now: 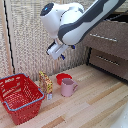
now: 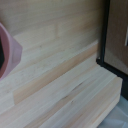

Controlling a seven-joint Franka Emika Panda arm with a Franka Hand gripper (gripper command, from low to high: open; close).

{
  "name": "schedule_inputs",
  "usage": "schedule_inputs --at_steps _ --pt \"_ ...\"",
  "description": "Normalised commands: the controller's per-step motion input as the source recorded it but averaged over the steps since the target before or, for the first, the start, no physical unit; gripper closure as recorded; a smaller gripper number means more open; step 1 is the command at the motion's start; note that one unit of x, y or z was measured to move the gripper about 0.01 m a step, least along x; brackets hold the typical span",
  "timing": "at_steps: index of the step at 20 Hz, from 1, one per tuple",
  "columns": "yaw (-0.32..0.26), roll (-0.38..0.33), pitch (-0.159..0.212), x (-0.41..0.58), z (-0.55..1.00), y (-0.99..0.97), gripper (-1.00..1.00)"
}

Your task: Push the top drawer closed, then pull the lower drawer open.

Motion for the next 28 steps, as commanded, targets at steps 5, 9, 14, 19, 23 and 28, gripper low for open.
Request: schedule_inputs --at_steps 5,9,14,19,23,28 --pt "0.195 -0.31 -0.062 -0.005 -0.03 -0.11 -1.0" --pt "0.114 -0.363 -0.002 0.179 0.0 -0.01 -1.0" --pt "0.067 -0.366 0.0 0.337 0.04 0.0 -1.0" --pt "0.004 -0.368 0.011 0.539 0.09 0.0 -1.0" --pt "0.004 -0.313 0.01 0.521 0.3 0.0 -1.0" --pt "0.003 -0.246 0.019 0.371 0.52 0.0 -1.0"
